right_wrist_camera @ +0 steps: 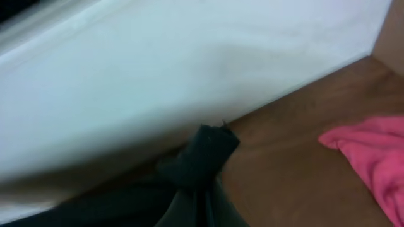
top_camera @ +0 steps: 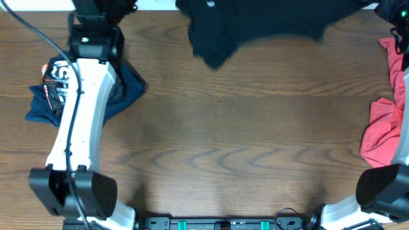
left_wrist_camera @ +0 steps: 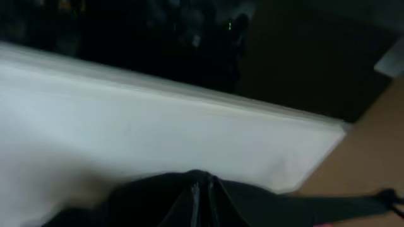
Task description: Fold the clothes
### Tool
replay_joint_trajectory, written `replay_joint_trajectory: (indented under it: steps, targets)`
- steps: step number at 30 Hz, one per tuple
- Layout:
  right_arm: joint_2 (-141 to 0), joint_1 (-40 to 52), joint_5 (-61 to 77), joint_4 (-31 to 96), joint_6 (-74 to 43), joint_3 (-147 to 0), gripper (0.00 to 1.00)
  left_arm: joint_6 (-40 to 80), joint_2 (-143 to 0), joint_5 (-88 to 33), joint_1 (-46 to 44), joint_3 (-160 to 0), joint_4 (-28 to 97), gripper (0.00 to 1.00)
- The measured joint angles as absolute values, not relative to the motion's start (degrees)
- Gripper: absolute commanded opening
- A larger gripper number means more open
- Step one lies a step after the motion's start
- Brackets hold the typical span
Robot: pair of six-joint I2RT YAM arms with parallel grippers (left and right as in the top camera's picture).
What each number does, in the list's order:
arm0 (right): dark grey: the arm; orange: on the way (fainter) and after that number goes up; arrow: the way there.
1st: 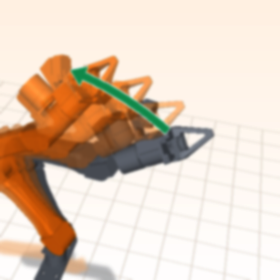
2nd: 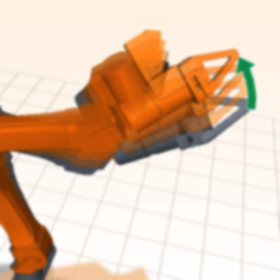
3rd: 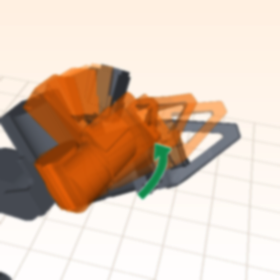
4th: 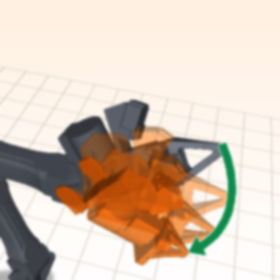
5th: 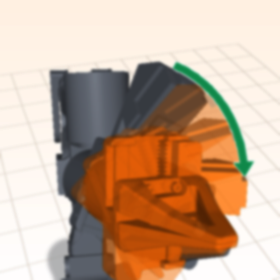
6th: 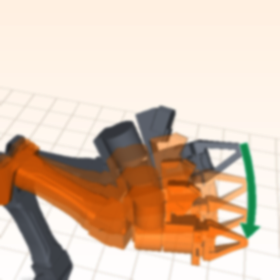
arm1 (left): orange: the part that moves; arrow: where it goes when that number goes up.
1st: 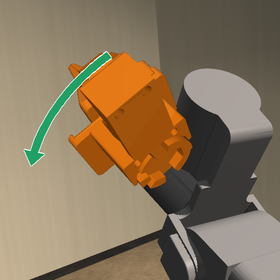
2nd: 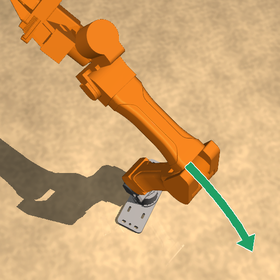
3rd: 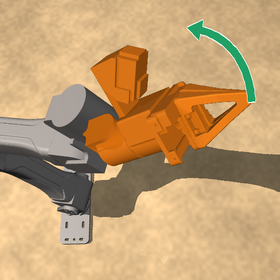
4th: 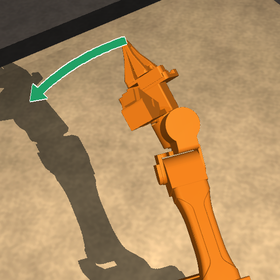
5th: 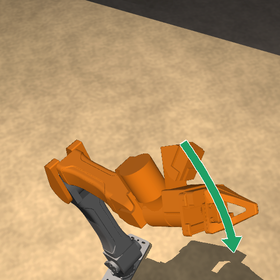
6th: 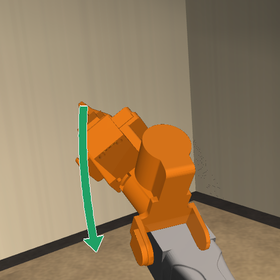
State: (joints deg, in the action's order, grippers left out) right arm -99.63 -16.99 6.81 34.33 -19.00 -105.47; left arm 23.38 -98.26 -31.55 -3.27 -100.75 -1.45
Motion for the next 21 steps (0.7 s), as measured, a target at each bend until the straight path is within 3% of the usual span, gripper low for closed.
replay_joint_trajectory:
  steps: [7,12,21]
  targets:
    - [-99.3,-17.6,-4.7,56.4,-16.2,-105.2,0.02,18.4,-94.6,-40.8,-2.2,-102.0,38.9,0.06]
    - [-99.3,-18.1,-11.6,69.0,-15.0,-102.4,0.04,12.0,-94.7,-37.9,-2.4,-98.5,64.4,0.06]
    - [-100.2,-20.8,-16.4,74.6,-15.2,-83.9,0.02,7.2,-94.7,-35.1,-4.1,-81.3,73.1,0.06]
